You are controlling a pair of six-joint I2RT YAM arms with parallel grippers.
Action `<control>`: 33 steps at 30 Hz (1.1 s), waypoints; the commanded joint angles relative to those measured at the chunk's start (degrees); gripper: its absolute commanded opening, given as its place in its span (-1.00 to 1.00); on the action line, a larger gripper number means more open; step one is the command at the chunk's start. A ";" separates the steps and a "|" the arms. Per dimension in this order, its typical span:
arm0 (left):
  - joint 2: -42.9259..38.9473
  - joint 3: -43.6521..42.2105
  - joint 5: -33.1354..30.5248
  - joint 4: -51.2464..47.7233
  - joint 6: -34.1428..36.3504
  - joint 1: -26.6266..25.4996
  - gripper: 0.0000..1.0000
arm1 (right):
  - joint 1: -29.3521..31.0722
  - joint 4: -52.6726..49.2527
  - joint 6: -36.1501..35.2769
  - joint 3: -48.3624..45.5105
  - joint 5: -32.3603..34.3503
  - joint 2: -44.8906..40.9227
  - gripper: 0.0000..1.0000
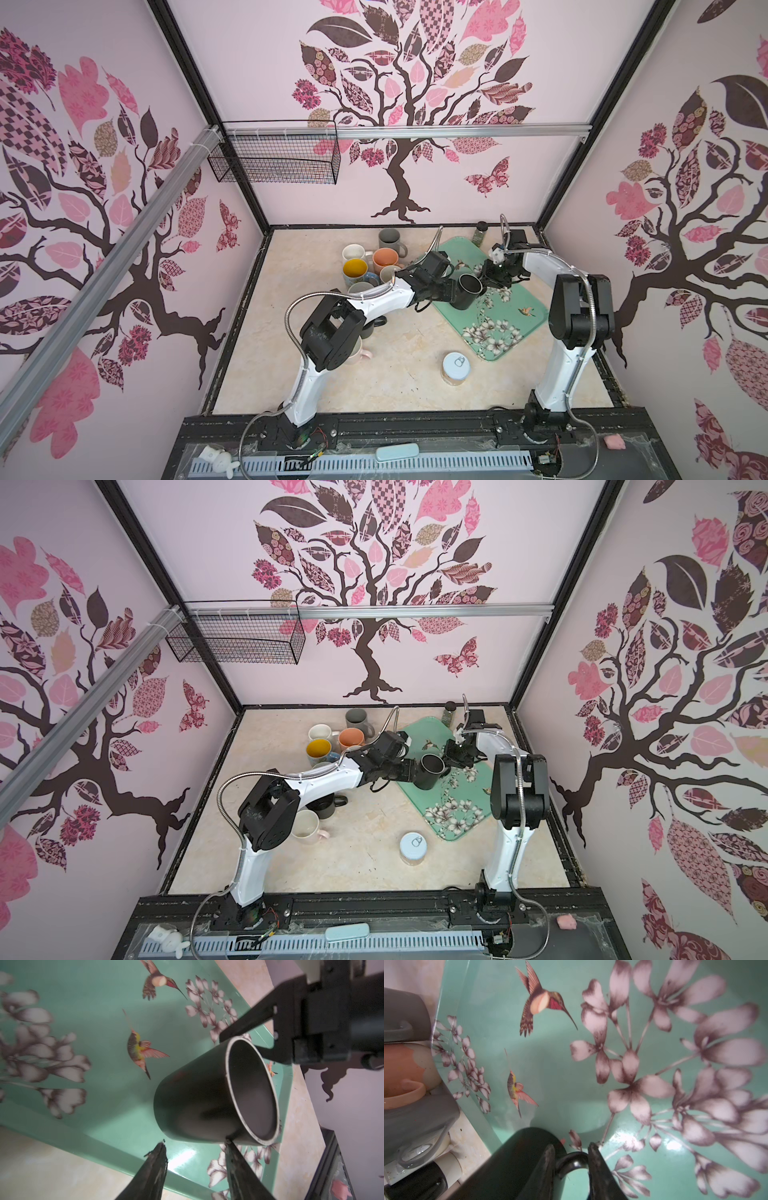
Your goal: Turn the mug right side up
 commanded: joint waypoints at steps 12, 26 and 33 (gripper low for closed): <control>-2.13 -3.13 -0.93 3.60 -0.11 2.83 -0.03 | 1.12 1.10 1.20 -8.15 2.45 -14.64 -0.37; -9.80 -10.63 -0.97 3.78 -4.05 5.44 -0.03 | 27.19 10.59 21.82 -20.63 27.31 -30.98 0.18; -19.40 -17.42 -3.96 0.16 -3.66 9.72 -0.03 | 28.04 8.66 28.96 -18.61 32.40 -23.17 0.43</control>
